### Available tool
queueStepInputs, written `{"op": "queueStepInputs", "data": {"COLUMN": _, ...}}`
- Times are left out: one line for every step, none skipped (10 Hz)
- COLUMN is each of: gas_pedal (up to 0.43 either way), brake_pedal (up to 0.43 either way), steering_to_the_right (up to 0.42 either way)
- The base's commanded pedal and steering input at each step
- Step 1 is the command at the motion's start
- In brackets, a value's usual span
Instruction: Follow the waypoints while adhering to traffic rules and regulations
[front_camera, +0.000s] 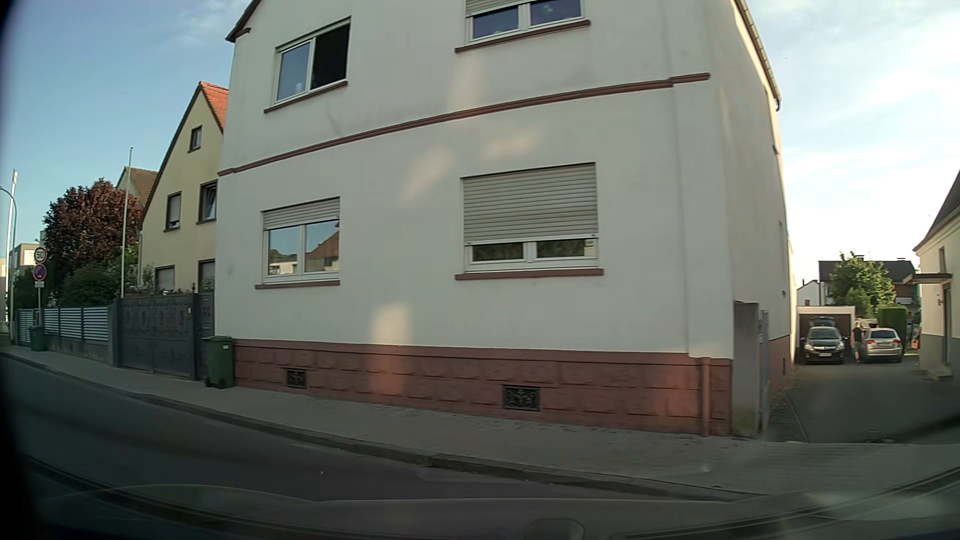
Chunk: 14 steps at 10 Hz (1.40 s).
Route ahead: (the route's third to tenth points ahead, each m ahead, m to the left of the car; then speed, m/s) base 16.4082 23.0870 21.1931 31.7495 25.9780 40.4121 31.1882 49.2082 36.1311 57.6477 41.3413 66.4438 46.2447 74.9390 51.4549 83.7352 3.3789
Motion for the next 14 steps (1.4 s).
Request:
{"op": "queueStepInputs", "data": {"gas_pedal": 0.220, "brake_pedal": 0.030, "steering_to_the_right": -0.671}}
{"op": "queueStepInputs", "data": {"gas_pedal": 0.228, "brake_pedal": 0.037, "steering_to_the_right": -0.671}}
{"op": "queueStepInputs", "data": {"gas_pedal": 0.228, "brake_pedal": 0.037, "steering_to_the_right": -0.671}}
{"op": "queueStepInputs", "data": {"gas_pedal": 0.228, "brake_pedal": 0.030, "steering_to_the_right": -0.670}}
{"op": "queueStepInputs", "data": {"gas_pedal": 0.240, "brake_pedal": 0.030, "steering_to_the_right": -0.668}}
{"op": "queueStepInputs", "data": {"gas_pedal": 0.240, "brake_pedal": 0.030, "steering_to_the_right": -0.660}}
{"op": "queueStepInputs", "data": {"gas_pedal": 0.240, "brake_pedal": 0.030, "steering_to_the_right": -0.642}}
{"op": "queueStepInputs", "data": {"gas_pedal": 0.240, "brake_pedal": 0.030, "steering_to_the_right": -0.621}}
{"op": "queueStepInputs", "data": {"gas_pedal": 0.240, "brake_pedal": 0.037, "steering_to_the_right": -0.599}}
{"op": "queueStepInputs", "data": {"gas_pedal": 0.240, "brake_pedal": 0.030, "steering_to_the_right": -0.570}}
{"op": "queueStepInputs", "data": {"gas_pedal": 0.248, "brake_pedal": 0.030, "steering_to_the_right": -0.528}}
{"op": "queueStepInputs", "data": {"gas_pedal": 0.248, "brake_pedal": 0.030, "steering_to_the_right": -0.476}}
{"op": "queueStepInputs", "data": {"gas_pedal": 0.248, "brake_pedal": 0.030, "steering_to_the_right": -0.436}}
{"op": "queueStepInputs", "data": {"gas_pedal": 0.248, "brake_pedal": 0.037, "steering_to_the_right": -0.385}}
